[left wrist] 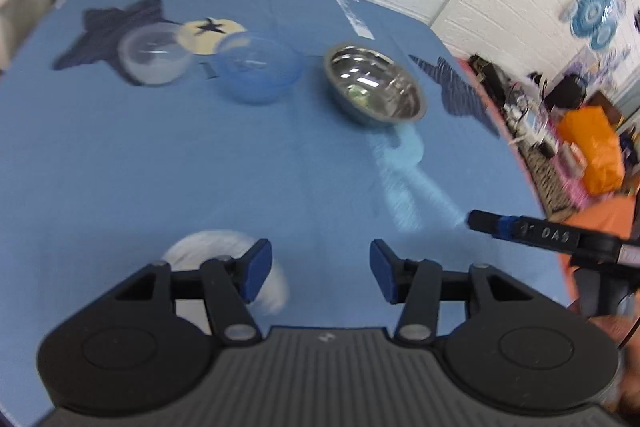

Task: Organize plates and bowls
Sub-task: 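Close both grippers on the rim of the steel bowl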

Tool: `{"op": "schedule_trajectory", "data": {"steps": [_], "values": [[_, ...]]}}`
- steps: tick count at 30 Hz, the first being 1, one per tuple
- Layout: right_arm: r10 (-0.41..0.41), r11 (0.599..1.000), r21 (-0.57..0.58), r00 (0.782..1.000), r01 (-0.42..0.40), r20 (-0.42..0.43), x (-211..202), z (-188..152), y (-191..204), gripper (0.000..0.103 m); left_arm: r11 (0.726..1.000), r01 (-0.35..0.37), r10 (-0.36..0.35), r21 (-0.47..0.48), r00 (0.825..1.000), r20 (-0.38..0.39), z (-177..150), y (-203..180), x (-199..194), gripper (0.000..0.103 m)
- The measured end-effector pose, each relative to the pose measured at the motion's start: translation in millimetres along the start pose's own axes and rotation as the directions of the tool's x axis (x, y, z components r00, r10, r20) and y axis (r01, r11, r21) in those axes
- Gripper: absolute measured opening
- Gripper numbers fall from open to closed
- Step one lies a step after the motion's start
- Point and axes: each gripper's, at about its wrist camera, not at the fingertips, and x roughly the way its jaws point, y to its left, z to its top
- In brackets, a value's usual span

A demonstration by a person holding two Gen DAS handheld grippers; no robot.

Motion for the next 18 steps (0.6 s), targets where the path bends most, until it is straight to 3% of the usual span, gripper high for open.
{"op": "schedule_trajectory", "data": {"steps": [4, 9, 14, 18], "values": [[-0.034, 0.999, -0.012, 0.999, 0.034, 0.016, 33.8, 58.5, -0.8, 0.038, 0.993, 0.016, -0.014, -0.114, 1.000, 0.019, 50.0, -19.4, 53.7, 0.052], [-0.044, 0.999, -0.024, 0.999, 0.044, 0.002, 84.7, 107.1, 1.7, 0.038, 0.969, 0.009, -0.006, -0.247, 1.000, 0.013, 84.7, -20.2, 105.3, 0.052], [-0.056, 0.995, -0.082, 0.998, 0.053, -0.037, 125.1, 126.2, 9.9, 0.038, 0.965, -0.027, 0.026, -0.262, 1.000, -0.006, 98.5, -20.1, 137.1, 0.052], [0.024, 0.999, -0.046, 0.999, -0.026, -0.049, 141.1, 128.4, 6.8, 0.035, 0.967, -0.034, 0.038, -0.252, 0.999, 0.012, 104.4, -23.2, 151.0, 0.050]]}}
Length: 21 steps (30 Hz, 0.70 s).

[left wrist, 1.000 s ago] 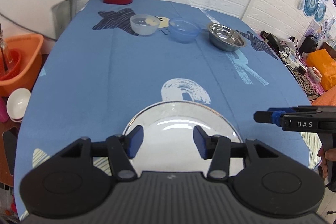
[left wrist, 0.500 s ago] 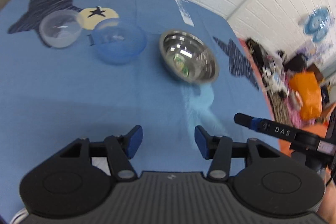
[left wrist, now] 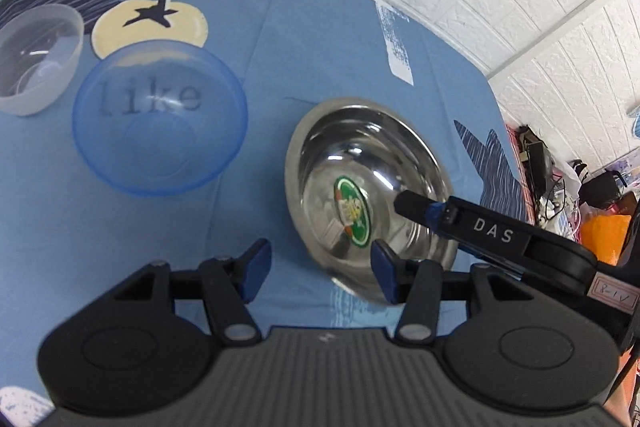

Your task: Organize plates and bowls

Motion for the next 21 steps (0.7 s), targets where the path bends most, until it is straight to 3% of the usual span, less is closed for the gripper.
{"op": "schedule_trajectory", "data": {"steps": [1, 5, 14, 21], "values": [[0.023, 1.000, 0.004, 1.000, -0.023, 0.005, 2.0, -1.1, -0.9, 0.033, 1.000, -0.003, 0.003, 0.010, 1.000, 0.003, 0.3, -0.2, 2.5, 0.047], [0.021, 0.999, -0.033, 1.000, -0.020, 0.017, 6.9, -5.4, 0.1, 0.018, 0.999, -0.038, 0.038, 0.027, 0.999, -0.012, 4.4, 3.1, 13.8, 0.017], [0.044, 0.997, -0.066, 0.999, -0.044, 0.002, -17.9, -31.2, 4.7, 0.015, 0.991, -0.036, 0.035, 0.128, 0.999, 0.007, -10.1, -0.9, -14.8, 0.012], [0.034, 0.992, -0.124, 0.999, -0.038, -0.028, -79.4, -104.5, 20.4, 0.022, 0.978, -0.020, 0.027, 0.210, 0.999, -0.033, -78.4, -2.2, -71.6, 0.012]]}}
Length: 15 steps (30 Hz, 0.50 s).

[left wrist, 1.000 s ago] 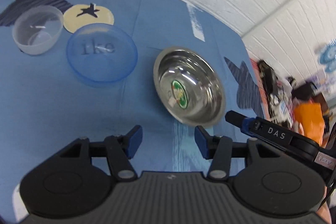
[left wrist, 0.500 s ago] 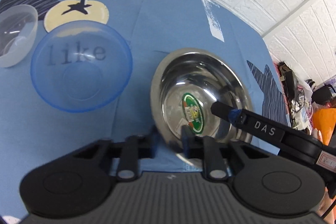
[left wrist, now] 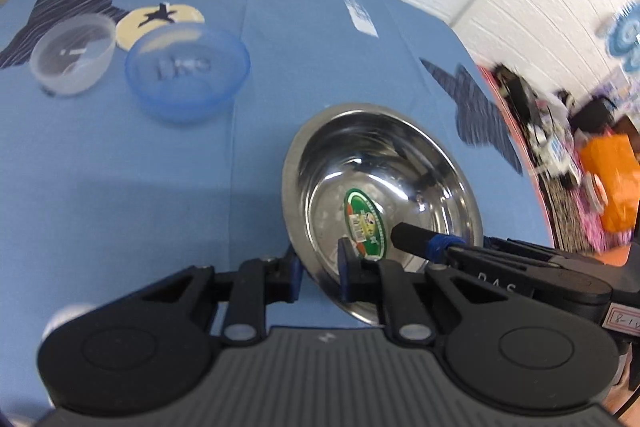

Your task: Organize plates and bowls

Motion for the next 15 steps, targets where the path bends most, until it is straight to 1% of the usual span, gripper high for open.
{"op": "schedule_trajectory", "data": {"steps": [2, 5, 9, 12, 15], "values": [[0.000, 1.000, 0.010, 1.000, 0.000, -0.014, -19.0, -28.6, 3.0, 0.022, 0.999, 0.017, -0.017, 0.032, 1.000, -0.025, -27.6, -2.7, -16.0, 0.012], [0.025, 0.999, 0.040, 1.000, -0.024, -0.016, -47.0, -70.8, 6.4, 0.023, 0.996, 0.050, -0.047, 0.073, 0.998, -0.044, -68.7, -3.2, -38.1, 0.012], [0.019, 0.999, 0.030, 0.999, -0.017, -0.043, -71.4, -118.4, 18.3, 0.024, 0.988, 0.087, -0.078, 0.130, 0.994, -0.075, -116.0, -2.3, -58.0, 0.012], [0.014, 1.000, 0.023, 0.998, -0.013, -0.060, -81.1, -142.7, 26.2, 0.025, 0.983, 0.106, -0.094, 0.152, 0.992, -0.085, -143.7, 0.6, -68.3, 0.012], [0.011, 1.000, 0.008, 0.998, -0.011, -0.066, -85.2, -156.3, 32.4, 0.025, 0.981, 0.106, -0.093, 0.161, 0.992, -0.089, -159.5, 3.5, -69.9, 0.012]]}}
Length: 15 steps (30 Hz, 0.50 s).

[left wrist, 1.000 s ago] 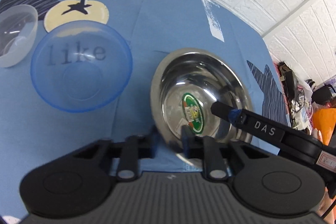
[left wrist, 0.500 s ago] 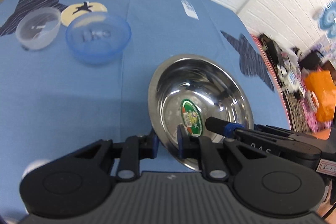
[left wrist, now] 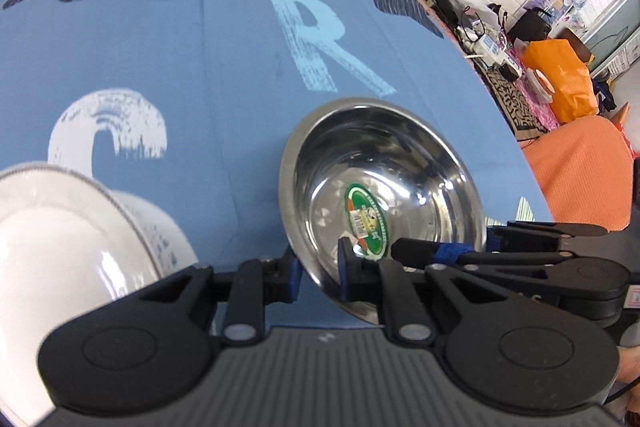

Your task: Organize plates and bowls

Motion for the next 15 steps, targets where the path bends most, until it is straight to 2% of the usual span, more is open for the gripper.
{"op": "schedule_trajectory", "data": {"steps": [11, 13, 14, 15], "values": [[0.010, 1.000, 0.022, 1.000, -0.009, -0.017, 14.5, -6.7, -12.3, 0.026, 1.000, -0.008, 0.007, -0.013, 0.998, -0.055, -6.1, 3.7, 22.1, 0.015], [0.021, 0.998, 0.055, 1.000, -0.020, -0.018, 12.7, -2.3, -16.3, 0.026, 1.000, -0.006, 0.006, -0.005, 0.998, -0.062, -6.2, 3.1, 21.3, 0.036], [0.019, 0.998, 0.065, 1.000, -0.018, -0.013, 10.0, -0.7, -18.1, 0.026, 1.000, 0.013, -0.013, -0.003, 0.998, -0.062, -5.6, 2.8, 18.8, 0.055], [0.009, 0.998, 0.067, 1.000, -0.008, -0.010, 5.8, 0.6, -19.9, 0.026, 0.999, 0.034, -0.034, -0.008, 0.998, -0.061, -5.3, 3.3, 15.5, 0.059]]}}
